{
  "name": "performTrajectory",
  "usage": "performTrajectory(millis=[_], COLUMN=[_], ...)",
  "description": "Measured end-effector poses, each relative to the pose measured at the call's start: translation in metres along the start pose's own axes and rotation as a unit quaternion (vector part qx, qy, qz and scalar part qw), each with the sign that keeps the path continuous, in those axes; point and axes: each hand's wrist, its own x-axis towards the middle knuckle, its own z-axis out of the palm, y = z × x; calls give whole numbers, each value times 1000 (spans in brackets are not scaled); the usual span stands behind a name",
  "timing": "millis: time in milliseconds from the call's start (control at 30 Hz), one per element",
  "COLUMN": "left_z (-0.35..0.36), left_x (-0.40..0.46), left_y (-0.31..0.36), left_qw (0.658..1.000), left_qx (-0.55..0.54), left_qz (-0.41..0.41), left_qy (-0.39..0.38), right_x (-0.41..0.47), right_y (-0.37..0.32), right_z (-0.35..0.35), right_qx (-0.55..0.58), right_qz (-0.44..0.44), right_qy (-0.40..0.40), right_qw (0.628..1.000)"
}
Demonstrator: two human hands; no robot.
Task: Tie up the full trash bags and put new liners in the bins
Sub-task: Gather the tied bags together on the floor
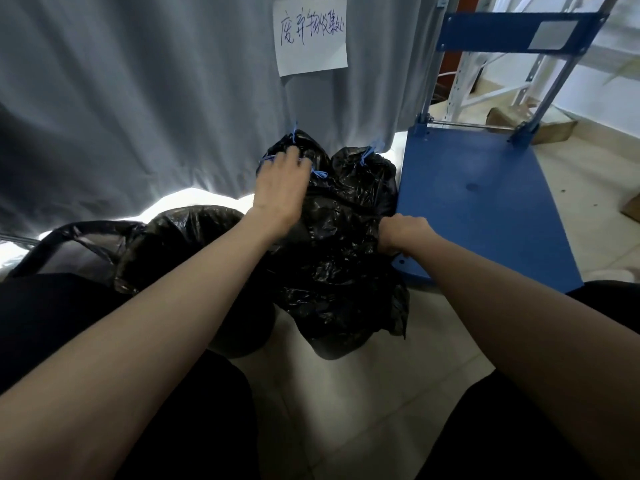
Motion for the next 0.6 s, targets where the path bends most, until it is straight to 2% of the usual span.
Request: performTrajectory(millis=[67, 133, 167, 267, 333, 367, 467, 600], left_z=[2, 8, 12, 29, 39, 43, 50, 62], left_x=[-2, -6, -8, -13, -14, -14, -13, -14], left_y=[16, 33, 40, 46, 44, 42, 36, 29], left_qw=[991, 972, 967, 973, 978, 980, 982, 980], left_qx=[-16, -42, -51, -66, -57, -54, -64, -69], left_qz=[126, 231, 249, 204, 174, 166, 135, 87], left_qy=[30, 6, -20, -86, -99, -99, -114, -167], right_x=[-4, -6, -5, 0, 4, 6, 9, 17], right_y=[-4, -8, -10, -17, -23, -26, -32, -27], right_z=[0, -2, -2, -4, -4, -3, 1, 14], right_qx=[-44, -82, -86, -19, 65, 102, 158, 208], right_qz=[-8, -12, -10, -3, -27, -52, -91, -57], right_qy=[-38, -46, -36, 65, 141, 153, 114, 56], right_qw=[998, 996, 996, 998, 988, 982, 977, 975])
